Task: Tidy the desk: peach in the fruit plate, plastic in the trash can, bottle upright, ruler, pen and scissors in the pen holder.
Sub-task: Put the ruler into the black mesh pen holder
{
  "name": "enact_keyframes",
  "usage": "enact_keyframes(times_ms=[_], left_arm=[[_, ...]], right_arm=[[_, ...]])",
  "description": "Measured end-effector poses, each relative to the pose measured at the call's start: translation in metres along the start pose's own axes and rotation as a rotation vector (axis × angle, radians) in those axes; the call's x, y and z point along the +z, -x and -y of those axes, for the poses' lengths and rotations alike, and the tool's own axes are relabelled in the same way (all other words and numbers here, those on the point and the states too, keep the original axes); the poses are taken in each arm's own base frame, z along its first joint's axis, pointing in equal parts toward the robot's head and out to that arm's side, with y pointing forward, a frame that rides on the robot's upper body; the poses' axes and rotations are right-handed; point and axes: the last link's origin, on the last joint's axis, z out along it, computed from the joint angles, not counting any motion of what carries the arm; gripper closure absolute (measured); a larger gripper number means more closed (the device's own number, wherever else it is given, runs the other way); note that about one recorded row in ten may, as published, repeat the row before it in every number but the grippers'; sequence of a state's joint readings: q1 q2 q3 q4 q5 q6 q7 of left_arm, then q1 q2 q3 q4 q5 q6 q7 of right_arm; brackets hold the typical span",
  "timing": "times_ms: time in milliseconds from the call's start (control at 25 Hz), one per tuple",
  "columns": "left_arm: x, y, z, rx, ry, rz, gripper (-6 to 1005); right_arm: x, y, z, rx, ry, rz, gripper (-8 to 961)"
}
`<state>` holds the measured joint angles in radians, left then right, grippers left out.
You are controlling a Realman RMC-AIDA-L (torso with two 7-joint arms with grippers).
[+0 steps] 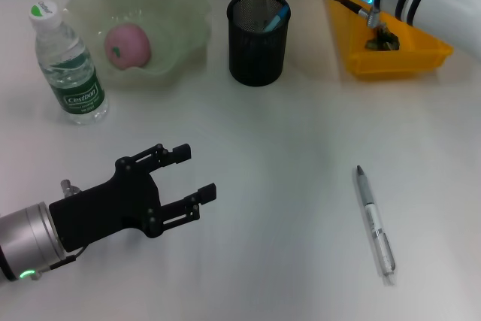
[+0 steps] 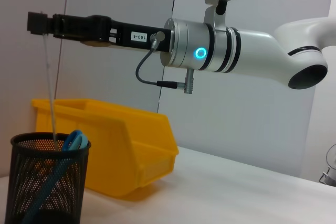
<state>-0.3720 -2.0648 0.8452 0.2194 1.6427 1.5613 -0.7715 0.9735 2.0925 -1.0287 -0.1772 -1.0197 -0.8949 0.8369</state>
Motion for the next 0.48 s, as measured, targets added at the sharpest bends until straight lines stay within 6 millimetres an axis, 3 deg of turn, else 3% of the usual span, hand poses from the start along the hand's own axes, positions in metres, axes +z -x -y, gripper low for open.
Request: enact_keyframes(times_ms=[480], left_arm=[[0.0008, -0.0010, 0.0009, -0.002, 0.000, -0.002, 246]], right_arm=[[-0.0024, -0.0061, 0.0043, 0.007, -0.028, -0.029, 532]])
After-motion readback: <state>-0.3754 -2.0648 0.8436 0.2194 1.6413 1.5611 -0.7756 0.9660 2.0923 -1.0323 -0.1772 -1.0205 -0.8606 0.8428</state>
